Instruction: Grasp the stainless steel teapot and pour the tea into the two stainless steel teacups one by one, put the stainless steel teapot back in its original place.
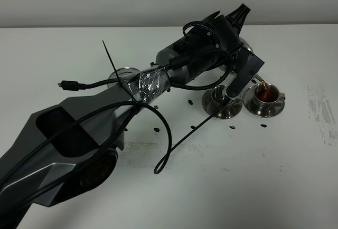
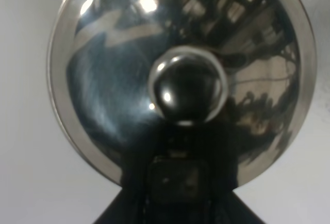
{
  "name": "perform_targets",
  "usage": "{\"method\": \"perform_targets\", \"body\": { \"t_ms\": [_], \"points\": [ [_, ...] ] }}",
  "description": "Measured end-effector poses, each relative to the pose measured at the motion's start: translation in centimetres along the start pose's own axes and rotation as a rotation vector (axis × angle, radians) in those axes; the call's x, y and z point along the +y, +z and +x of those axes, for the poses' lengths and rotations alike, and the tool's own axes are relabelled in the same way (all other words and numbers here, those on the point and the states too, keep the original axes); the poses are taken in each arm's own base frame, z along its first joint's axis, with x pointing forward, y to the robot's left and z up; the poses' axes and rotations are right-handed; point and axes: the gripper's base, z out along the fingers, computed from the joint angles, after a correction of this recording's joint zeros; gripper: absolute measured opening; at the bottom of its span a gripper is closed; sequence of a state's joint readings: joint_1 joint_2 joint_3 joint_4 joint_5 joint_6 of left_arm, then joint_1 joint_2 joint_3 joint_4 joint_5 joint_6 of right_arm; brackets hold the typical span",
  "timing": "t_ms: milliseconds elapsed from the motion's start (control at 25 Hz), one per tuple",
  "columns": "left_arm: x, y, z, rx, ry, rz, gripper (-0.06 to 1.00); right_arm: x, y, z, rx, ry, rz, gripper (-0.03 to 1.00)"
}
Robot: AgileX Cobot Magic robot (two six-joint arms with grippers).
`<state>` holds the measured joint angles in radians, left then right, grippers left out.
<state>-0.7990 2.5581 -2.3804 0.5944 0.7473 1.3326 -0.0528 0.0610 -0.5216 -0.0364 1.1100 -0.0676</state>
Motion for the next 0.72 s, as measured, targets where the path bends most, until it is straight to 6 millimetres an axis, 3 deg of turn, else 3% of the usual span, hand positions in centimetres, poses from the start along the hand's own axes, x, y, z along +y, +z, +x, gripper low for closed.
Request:
{"method": "perform_targets", "body": {
  "t_ms": [720],
  "points": [
    [0.34,-0.34,-0.32,0.046,0.051,-0.024,0.19,0.0,0.0,0.0,0.0,0.0,0.0,0.19]
  ]
}}
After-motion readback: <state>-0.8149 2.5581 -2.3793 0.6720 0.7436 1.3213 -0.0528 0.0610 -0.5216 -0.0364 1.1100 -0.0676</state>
